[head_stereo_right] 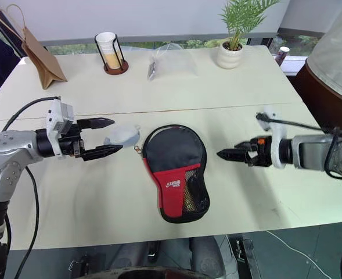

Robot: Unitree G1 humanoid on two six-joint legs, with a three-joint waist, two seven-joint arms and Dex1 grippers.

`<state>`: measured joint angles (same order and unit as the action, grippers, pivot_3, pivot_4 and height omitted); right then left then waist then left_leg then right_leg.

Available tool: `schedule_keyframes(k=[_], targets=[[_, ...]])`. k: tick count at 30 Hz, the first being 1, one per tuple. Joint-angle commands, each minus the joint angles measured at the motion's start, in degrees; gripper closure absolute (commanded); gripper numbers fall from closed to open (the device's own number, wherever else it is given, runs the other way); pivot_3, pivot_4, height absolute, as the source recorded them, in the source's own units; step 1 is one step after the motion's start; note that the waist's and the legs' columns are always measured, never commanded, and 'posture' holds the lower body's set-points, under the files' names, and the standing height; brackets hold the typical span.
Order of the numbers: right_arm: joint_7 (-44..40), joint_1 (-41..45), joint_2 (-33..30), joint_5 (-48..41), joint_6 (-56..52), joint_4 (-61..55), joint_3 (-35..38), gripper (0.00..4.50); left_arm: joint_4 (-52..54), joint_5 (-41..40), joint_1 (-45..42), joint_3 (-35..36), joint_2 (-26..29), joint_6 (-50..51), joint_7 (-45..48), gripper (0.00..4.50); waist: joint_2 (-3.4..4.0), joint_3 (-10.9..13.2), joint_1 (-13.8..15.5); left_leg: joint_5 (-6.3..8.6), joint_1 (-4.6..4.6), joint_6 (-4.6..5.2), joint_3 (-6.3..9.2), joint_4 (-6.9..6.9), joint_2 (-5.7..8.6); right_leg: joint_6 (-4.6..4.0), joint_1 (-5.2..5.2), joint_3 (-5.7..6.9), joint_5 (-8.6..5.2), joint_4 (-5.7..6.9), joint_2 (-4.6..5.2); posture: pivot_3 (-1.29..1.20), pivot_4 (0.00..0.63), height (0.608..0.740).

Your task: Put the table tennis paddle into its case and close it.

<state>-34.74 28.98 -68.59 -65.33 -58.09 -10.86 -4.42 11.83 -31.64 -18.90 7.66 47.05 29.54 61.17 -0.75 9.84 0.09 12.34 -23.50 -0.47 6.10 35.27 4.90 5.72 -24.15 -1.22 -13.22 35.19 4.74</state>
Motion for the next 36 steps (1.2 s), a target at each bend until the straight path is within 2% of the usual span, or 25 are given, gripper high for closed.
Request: schedule_keyframes(k=[1, 8, 15, 20, 24, 27, 30, 36], targets=[[-9.86, 6.07, 4.88, 16.43, 13.13, -2.42, -6.52, 0.02, -1.95, 2.65, -3.14, 0.04, 0.0, -2.52, -1.7, 0.0, -0.04, 0.02, -0.19, 0.0, 0.0, -0.01, 0.0, 0.0, 0.0, 0.0, -0.01, 0.0, 0.0, 0.01, 0.0, 0.0, 0.15, 0.74], [-13.59, 9.49, 24.39, 37.2, 29.26, 4.51, -17.65, 0.02, -7.54, 7.08, -8.49, -3.17, 0.83, -5.27, 0.07, 0.0, -0.07, 0.02, -0.74, -0.01, -0.04, -0.03, 0.01, -0.01, 0.08, 0.24, -0.11, -0.04, 0.15, 0.06, 0.02, 0.0, 0.15, 0.74], [-14.12, 11.08, 35.88, 47.68, 34.27, 13.7, -20.83, 0.02, -13.62, 8.44, -10.3, -2.52, 3.6, -7.9, 3.89, 0.0, -0.07, 0.03, -0.84, -0.05, -0.08, -0.1, 0.05, 0.0, 0.18, 0.24, -0.27, -0.06, 0.18, 0.31, -0.01, 0.0, 0.15, 0.74], [-16.21, 11.72, 40.17, 52.55, 35.66, 22.31, -21.49, 0.02, -17.97, 10.99, -12.17, -6.07, 3.72, -11.01, 8.16, 0.0, -0.07, 0.03, -0.76, -0.09, -0.06, -0.15, 0.11, 0.0, 0.19, 0.23, -0.26, -0.01, 0.18, 0.42, -0.05, 0.0, 0.15, 0.74], [-18.35, 10.92, 41.86, 54.8, 34.65, 24.66, -21.96, 0.02, -22.07, 14.17, -13.52, -8.64, 3.82, -14.25, 10.85, 0.0, -0.09, 0.01, -1.0, -0.09, -0.03, -0.16, 0.1, 0.0, 0.21, 0.23, -0.31, -0.04, 0.18, 0.6, -0.04, 0.0, 0.15, 0.74], [-19.34, 10.14, 42.06, 56.48, 34.43, 25.99, -22.1, 0.02, -26.24, 16.59, -15.34, -10.9, 2.05, -16.78, 11.5, 0.0, -0.08, 0.0, -0.96, -0.09, 0.06, -0.16, 0.11, 0.01, 0.21, 0.21, -0.31, -0.03, 0.16, 0.79, -0.05, 0.0, 0.15, 0.74], [-19.52, 9.92, 42.48, 57.76, 34.28, 27.26, -21.64, 0.02, -32.82, 22.8, -17.14, -14.6, 0.75, -23.92, 10.79, 0.0, -0.08, -0.03, -0.95, -0.1, 0.14, -0.17, 0.11, 0.01, 0.21, 0.21, -0.27, -0.03, 0.16, 0.83, -0.07, 0.0, 0.15, 0.74], [-20.78, 9.64, 42.14, 59.06, 33.13, 25.97, -21.01, 0.02, -43.01, 25.7, -21.37, -16.54, -4.68, -29.08, 10.77, 0.0, -0.12, -0.07, -0.83, -0.11, 0.17, -0.17, 0.11, 0.06, 0.23, 0.22, -0.2, -0.03, 0.17, 0.86, -0.07, 0.0, 0.15, 0.74]])
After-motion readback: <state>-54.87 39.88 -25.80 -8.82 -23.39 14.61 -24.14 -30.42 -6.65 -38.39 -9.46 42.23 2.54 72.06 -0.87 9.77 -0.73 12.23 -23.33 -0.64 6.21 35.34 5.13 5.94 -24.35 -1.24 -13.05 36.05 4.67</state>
